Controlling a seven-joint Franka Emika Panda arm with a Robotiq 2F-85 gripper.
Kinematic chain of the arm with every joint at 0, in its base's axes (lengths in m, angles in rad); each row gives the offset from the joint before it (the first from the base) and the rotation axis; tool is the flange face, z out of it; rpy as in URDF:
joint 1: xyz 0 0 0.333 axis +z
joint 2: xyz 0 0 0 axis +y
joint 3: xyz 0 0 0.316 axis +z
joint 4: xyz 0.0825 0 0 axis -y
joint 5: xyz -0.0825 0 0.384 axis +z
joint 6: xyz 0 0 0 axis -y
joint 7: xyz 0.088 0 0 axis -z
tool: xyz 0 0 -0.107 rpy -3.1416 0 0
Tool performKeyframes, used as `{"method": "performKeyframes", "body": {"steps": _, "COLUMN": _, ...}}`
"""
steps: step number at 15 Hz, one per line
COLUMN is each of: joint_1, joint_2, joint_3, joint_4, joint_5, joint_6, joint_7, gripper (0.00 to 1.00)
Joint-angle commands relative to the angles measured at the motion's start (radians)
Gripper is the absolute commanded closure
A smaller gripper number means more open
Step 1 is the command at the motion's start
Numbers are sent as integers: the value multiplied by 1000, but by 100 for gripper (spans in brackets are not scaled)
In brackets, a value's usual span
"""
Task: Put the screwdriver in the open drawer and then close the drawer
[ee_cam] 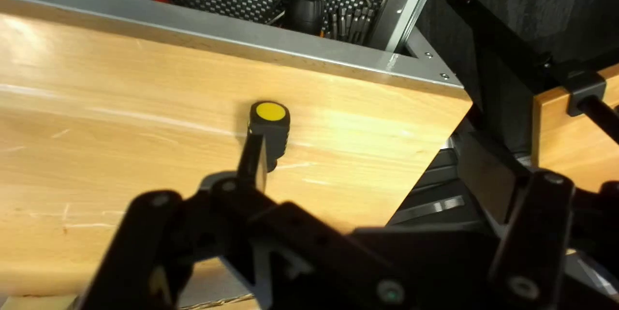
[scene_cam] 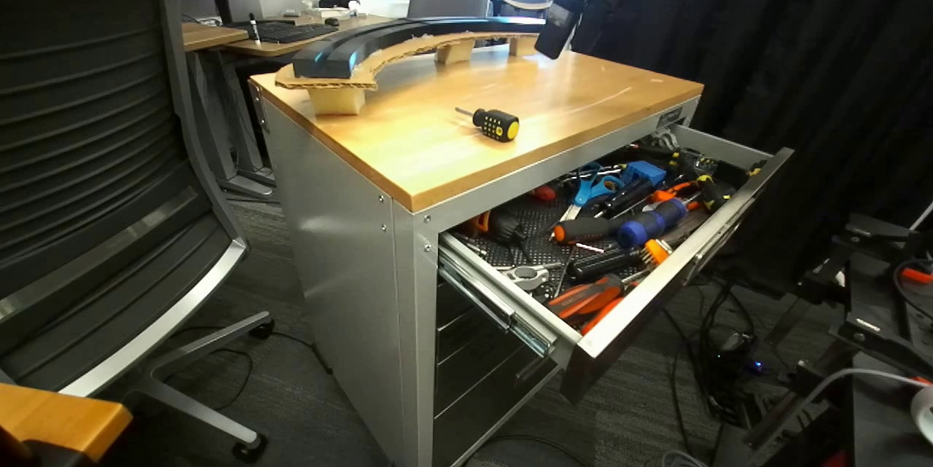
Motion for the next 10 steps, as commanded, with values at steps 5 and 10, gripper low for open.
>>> {"method": "performKeyframes", "body": {"steps": 5, "joint_1": 13, "joint_2": 60, "joint_3": -80, "joint_4": 44, "joint_5": -248, "joint_6": 49, "joint_7": 132, "gripper": 0}}
{"method": "performKeyframes", "body": {"steps": 10, "joint_1": 16, "joint_2": 47, "joint_3": -79, "joint_4": 21, "joint_5": -196, "joint_6": 33, "joint_7": 97, "gripper": 0}}
